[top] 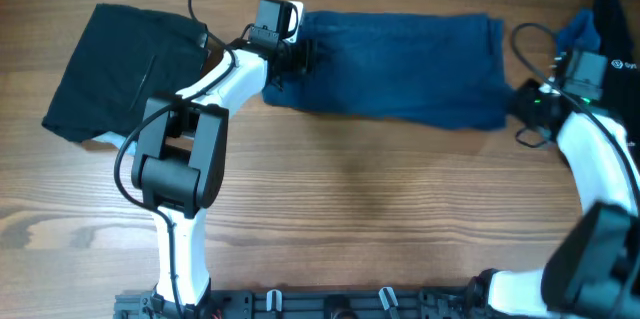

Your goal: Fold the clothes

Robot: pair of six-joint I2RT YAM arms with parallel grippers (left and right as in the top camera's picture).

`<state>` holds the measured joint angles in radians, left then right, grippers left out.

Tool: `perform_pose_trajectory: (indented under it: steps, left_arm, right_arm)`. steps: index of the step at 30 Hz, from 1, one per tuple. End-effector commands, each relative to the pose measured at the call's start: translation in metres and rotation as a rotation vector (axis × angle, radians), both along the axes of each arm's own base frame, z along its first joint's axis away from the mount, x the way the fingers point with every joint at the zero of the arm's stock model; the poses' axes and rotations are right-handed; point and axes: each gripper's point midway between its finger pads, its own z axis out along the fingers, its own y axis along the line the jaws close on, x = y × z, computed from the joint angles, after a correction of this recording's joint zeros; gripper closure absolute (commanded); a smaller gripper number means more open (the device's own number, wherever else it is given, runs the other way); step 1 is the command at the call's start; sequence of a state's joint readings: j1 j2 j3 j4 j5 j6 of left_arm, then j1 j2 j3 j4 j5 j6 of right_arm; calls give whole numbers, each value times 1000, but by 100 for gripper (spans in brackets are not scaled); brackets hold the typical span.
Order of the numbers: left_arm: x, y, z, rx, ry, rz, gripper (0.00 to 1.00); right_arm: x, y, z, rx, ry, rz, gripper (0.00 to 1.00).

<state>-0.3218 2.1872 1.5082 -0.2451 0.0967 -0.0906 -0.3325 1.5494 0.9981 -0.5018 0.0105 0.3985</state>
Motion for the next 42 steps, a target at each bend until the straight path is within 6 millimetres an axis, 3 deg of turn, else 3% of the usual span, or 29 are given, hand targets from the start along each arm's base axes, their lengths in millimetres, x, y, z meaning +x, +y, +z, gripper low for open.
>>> perform_pose_trajectory:
  steps: [1, 4, 6, 7, 8, 9, 10, 12, 15, 16, 18, 20, 24, 28, 30, 32, 35, 39, 42]
  left_arm:
    - [-2, -1, -7, 7, 10, -18, 23]
    - [-2, -1, -7, 7, 10, -18, 21]
    - [-1, -2, -6, 4, 2, -18, 18]
    - [0, -2, -5, 3, -1, -17, 16]
    - [0, -2, -2, 0, -6, -18, 14]
    - [0, -3, 2, -7, -8, -22, 9]
    - [-2, -6, 8, -22, -7, -33, 3]
    - [-7, -11, 28, -57, -16, -57, 0]
    - [-16, -11, 62, -80, -23, -60, 0]
    - [-23, -11, 70, -83, -13, -64, 1]
    - [-40, -10, 72, -84, 47, -79, 6]
    - [-49, -10, 63, -75, 95, -84, 9]
    - [-55, -9, 58, -66, 125, -83, 8]
    - [-58, -8, 56, -62, 141, -82, 4]
    - [-60, -7, 55, -59, 151, -82, 3]
    - [-64, -5, 52, -53, 170, -81, 1]
    - [-74, 7, 44, 4, 221, -51, 1]
    - [-76, 22, 34, 75, 240, -11, 1]
    - [-71, 27, 12, 56, 279, 39, 0]
  right_arm:
    - [-18, -18, -2, -50, 59, -106, 96]
    - [-35, -18, -25, -34, 135, -164, 96]
    - [-40, -17, -32, -25, 161, -185, 78]
    - [-41, -16, -33, -19, 161, -184, 65]
    - [-39, -15, -30, -13, 151, -177, 62]
    - [-32, -11, -27, -3, 126, -141, 62]
    - [-17, 2, -19, 36, 65, -19, 62]
    - [13, 35, 3, 126, -93, 227, 68]
    - [43, 83, 44, 298, -339, 460, 86]
    - [49, 95, 50, 325, -378, 512, 93]
    - [60, 119, 39, 315, -367, 569, 96]
    - [68, 134, 8, 280, -290, 562, 96]
    - [75, 135, -61, 281, -146, 423, 96]
    - [95, 130, -102, 330, -168, 312, 96]
    - [99, 102, -121, 231, -151, 185, 96]
    - [89, 72, -134, 115, -86, 73, 96]
    - [76, 53, -139, 73, -9, 17, 96]
    - [71, 69, -140, 110, 27, 151, 96]
    - [62, 72, -144, 121, 69, 176, 96]
